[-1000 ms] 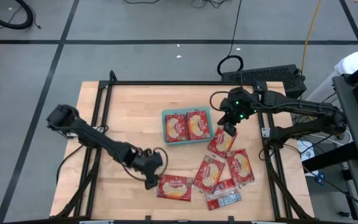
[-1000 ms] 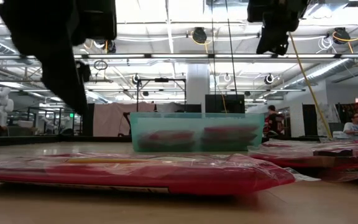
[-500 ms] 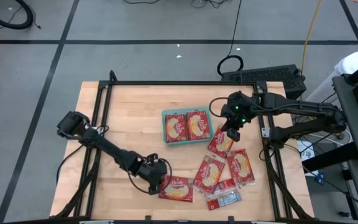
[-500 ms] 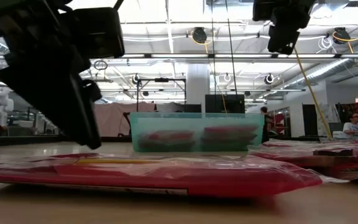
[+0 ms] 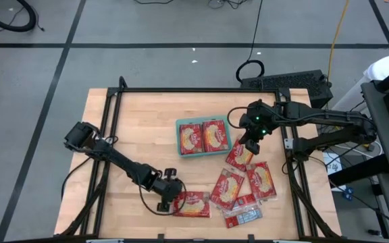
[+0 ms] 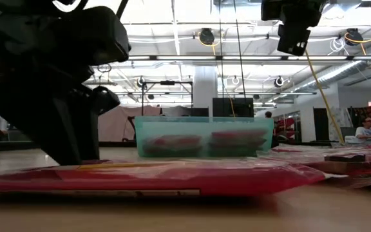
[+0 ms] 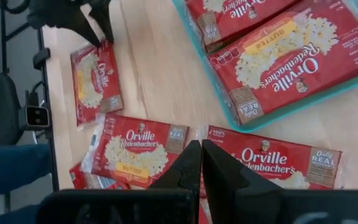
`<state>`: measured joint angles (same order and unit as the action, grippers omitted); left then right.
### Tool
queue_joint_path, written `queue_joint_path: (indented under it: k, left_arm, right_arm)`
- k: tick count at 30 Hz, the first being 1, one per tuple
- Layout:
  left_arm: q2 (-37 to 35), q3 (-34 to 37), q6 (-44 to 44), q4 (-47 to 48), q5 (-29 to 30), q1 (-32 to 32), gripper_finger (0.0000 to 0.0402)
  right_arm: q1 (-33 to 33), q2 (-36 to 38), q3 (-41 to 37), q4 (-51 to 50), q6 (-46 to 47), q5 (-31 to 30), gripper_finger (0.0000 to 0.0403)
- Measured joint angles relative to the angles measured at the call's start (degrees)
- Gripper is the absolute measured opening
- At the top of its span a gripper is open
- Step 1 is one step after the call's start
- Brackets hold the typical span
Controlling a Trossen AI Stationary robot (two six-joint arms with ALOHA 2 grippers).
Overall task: Sort popcorn bags into baskets
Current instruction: Put the red popcorn bag into the green bin
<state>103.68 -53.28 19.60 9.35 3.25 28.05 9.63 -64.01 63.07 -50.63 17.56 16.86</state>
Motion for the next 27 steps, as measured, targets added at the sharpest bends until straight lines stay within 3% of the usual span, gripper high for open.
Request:
queue_joint_path:
  k: [4, 5, 10, 16, 19, 27]
  left_arm:
    - [-0.31, 0.02, -4.65, -0.38, -0.44, -0.46, 0.0031]
    - [-0.47, 0.04, -4.94, -0.30, -0.55, -0.77, 0.0019]
    - [-3.64, 0.38, -9.20, 2.49, 1.70, -2.15, 0.0019]
    - [-13.82, 0.31, -13.54, 7.19, 5.27, -4.58, 0.0010]
    - [-19.06, 0.31, -17.56, 9.19, 5.64, -5.63, 0.0008]
    - [-28.68, 0.22, -23.14, 11.77, -1.55, -11.69, 0.0001]
  right_arm:
    - [0.00, 0.00, 0.00, 1.91, 2.74, -0.10, 0.0009]
    - [0.00, 0.00, 0.00, 2.69, 3.63, -0.11, 0.0009]
    - [-0.01, 0.00, 0.00, 7.81, 10.59, 0.05, 0.0009]
    - [-2.45, -0.01, 0.00, 18.30, 19.90, 1.58, 0.0009]
    - [-4.66, -0.99, 0.02, 26.01, 23.67, 6.04, 0.0016]
    - [-13.28, -6.88, 0.04, 31.69, 34.43, 4.55, 0.0065]
